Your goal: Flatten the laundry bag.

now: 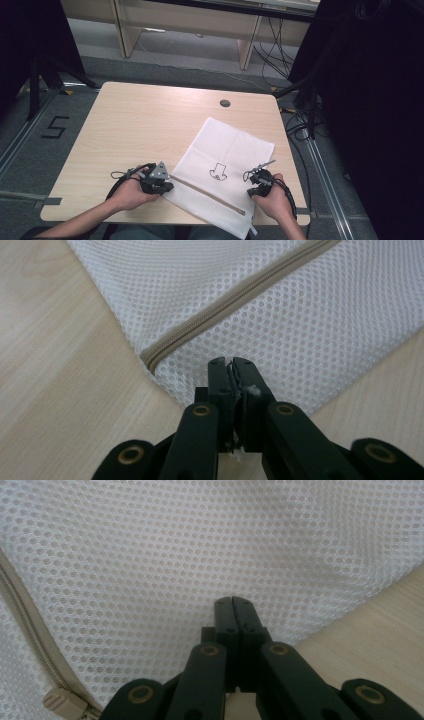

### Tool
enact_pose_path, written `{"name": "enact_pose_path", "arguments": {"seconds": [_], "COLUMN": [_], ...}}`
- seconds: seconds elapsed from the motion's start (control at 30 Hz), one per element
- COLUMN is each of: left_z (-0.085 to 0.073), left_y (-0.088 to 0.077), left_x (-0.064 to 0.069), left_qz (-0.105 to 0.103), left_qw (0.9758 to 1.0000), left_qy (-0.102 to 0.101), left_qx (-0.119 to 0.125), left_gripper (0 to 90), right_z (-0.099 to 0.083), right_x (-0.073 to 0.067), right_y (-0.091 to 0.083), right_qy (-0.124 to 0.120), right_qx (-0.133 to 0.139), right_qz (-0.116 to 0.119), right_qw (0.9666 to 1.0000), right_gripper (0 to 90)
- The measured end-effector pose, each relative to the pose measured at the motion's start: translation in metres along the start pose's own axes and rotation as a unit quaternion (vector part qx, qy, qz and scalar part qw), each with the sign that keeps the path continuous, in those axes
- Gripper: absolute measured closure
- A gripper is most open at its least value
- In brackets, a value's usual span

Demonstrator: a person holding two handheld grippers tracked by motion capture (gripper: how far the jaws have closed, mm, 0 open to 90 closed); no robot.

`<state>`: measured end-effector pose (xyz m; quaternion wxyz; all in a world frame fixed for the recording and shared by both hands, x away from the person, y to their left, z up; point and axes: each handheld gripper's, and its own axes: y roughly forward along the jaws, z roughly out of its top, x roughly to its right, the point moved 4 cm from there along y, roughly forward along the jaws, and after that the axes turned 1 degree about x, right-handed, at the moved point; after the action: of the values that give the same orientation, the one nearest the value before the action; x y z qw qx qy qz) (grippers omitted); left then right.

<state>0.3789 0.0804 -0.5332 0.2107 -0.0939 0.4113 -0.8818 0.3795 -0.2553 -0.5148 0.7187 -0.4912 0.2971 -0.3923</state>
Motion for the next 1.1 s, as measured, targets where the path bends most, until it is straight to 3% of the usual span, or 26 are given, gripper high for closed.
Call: {"name": "enact_pose_path", "arguments": {"seconds": [0.03,0.2,0.23,0.27,0.3,0.4,0.47,0.53,0.57,0.6,0.63,0.7,0.73,0.77,0.8,0.87,0.9,0.97,1.0,1.1], "left_z": [0.001,0.000,0.001,0.001,-0.001,-0.001,-0.003,-0.004,-0.006,-0.006,-0.007,-0.008,-0.008,-0.010,-0.011,-0.013,-0.013,-0.015,-0.015,-0.018], "left_y": [0.003,0.000,0.002,0.001,-0.001,-0.001,-0.003,-0.004,-0.006,-0.006,-0.007,-0.009,-0.008,-0.011,-0.011,-0.014,-0.013,-0.016,-0.015,-0.019], "left_x": [0.003,0.001,0.003,0.003,0.001,0.004,0.004,0.005,0.004,0.004,0.005,0.004,0.005,0.003,0.005,0.003,0.004,0.003,0.004,0.003], "left_qz": [0.001,0.001,0.006,0.005,0.002,0.005,0.005,0.007,0.004,0.004,0.004,0.003,0.007,0.004,0.003,0.001,0.003,0.003,0.005,0.003], "left_qw": [0.9997,0.9999,0.9999,0.9999,0.9999,0.9999,0.9999,0.9999,0.9997,0.9997,0.9998,0.9997,0.9998,0.9996,0.9996,0.9994,0.9995,0.9993,0.9995,0.9993], "left_qy": [-0.019,0.010,-0.011,-0.007,0.012,-0.005,0.003,-0.006,0.002,0.002,-0.010,-0.003,-0.011,0.001,-0.015,-0.004,-0.015,-0.005,-0.012,-0.009], "left_qx": [0.016,-0.006,0.010,0.006,-0.010,-0.008,-0.015,-0.008,-0.024,-0.024,-0.018,-0.024,-0.014,-0.028,-0.023,-0.034,-0.026,-0.037,-0.029,-0.037], "left_gripper": [86.9,87.3,87.4,87.6,87.7,87.9,87.9,87.9,87.9,88.0,88.0,88.1,88.1,88.1,88.1,88.2,88.2,88.2,88.2,88.2], "right_z": [0.000,0.003,0.004,0.006,0.007,0.012,0.016,0.020,0.022,0.024,0.026,0.029,0.032,0.036,0.039,0.044,0.045,0.049,0.051,0.057], "right_x": [-0.001,0.000,-0.001,-0.001,-0.001,0.001,0.001,0.000,-0.001,-0.001,-0.003,-0.003,-0.004,-0.004,-0.004,-0.005,-0.007,-0.006,-0.006,-0.009], "right_y": [-0.001,0.001,0.001,0.002,0.002,0.005,0.007,0.007,0.008,0.009,0.009,0.010,0.012,0.013,0.014,0.017,0.017,0.019,0.020,0.022], "right_qy": [0.012,0.003,0.004,0.001,0.004,-0.011,-0.020,-0.015,-0.016,-0.017,-0.011,-0.016,-0.016,-0.019,-0.022,-0.022,-0.018,-0.026,-0.023,-0.022], "right_qx": [-0.004,-0.004,-0.007,-0.002,-0.009,0.000,0.001,-0.003,-0.002,-0.001,-0.005,-0.004,-0.003,-0.002,-0.001,0.001,0.002,0.007,0.009,0.009], "right_qz": [0.001,-0.006,-0.007,-0.009,-0.009,-0.015,-0.022,-0.020,-0.019,-0.018,-0.018,-0.021,-0.019,-0.020,-0.019,-0.020,-0.020,-0.020,-0.020,-0.021], "right_qw": [0.9999,1.0000,0.9999,1.0000,0.9999,0.9998,0.9996,0.9997,0.9997,0.9997,0.9998,0.9996,0.9997,0.9996,0.9996,0.9995,0.9996,0.9995,0.9995,0.9995], "right_gripper": [90.0,90.0,90.0,90.0,90.0,90.0,90.0,90.0,90.0,90.0,90.0,90.0,90.0,90.0,90.0,90.0,90.0,90.0,90.0,90.0]}}
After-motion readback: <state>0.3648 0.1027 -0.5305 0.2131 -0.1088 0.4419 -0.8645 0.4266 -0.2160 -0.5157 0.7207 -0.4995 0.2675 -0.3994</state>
